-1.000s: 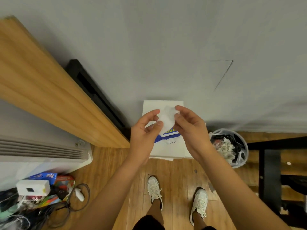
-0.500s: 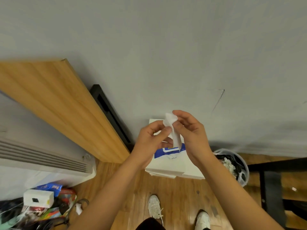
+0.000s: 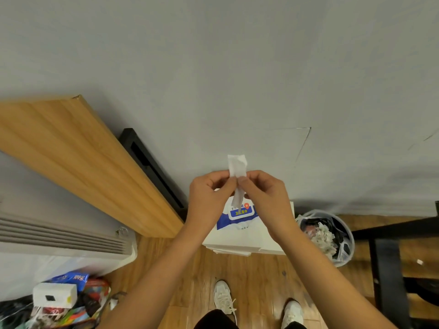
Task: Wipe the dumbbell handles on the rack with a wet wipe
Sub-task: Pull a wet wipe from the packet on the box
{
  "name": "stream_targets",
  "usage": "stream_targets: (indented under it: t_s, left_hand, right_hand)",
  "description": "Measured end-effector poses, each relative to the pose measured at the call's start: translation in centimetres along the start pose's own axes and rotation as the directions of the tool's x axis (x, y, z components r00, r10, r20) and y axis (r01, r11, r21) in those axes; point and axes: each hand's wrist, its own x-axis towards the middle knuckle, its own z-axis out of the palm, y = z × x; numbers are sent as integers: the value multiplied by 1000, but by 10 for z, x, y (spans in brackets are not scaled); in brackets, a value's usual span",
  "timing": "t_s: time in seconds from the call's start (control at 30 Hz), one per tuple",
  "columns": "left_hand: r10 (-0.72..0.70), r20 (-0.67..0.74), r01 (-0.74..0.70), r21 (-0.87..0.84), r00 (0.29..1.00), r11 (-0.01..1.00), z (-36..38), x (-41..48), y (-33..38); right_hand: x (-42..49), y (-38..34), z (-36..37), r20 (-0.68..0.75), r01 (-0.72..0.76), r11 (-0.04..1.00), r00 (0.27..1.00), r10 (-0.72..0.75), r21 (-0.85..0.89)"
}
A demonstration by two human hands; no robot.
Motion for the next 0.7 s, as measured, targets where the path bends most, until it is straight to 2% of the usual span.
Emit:
stream_targets:
  t_s: [0.1,0.17,0.23,0.3,0.37,0.47,0.53,0.6,0.7]
  left_hand:
    - [-101,23,103,-134,995,986,0,7,4]
    - [-225,21,222,-290,974,931,-1,12,6]
    - [-310,63,308,-405,949,861,0,15,9]
    - [-352,99,356,-462,931,812,3,17,10]
    - [-345,122,360,-469,931,806,4,17,11]
    - [-216,188,281,-470,958,837,-4,18,14]
    - [-123,230,199,-346,965,917,-14,20,17]
    - [-99,254,144,-164,962,976,-24,25,18]
    - [18,206,-38,93,978,995,-33,32,13]
  right_hand:
    - [6,1,-5,-51,-95,989,994,101,114]
    - [10,0,-10,-72,-196,936,971,226,294]
    - [12,1,-13,-72,-224,915,962,262,335]
    - [13,3,-13,-89,-176,937,973,211,301]
    - [13,2,-14,-70,-78,961,993,99,265]
    - [13,-7,-23,90,-38,966,996,15,257]
    - [17,-11,-29,142,-33,994,990,18,106]
    - [23,-13,-34,101,49,984,994,-32,-170]
    - [30,-17,-35,93,226,835,974,-207,-502]
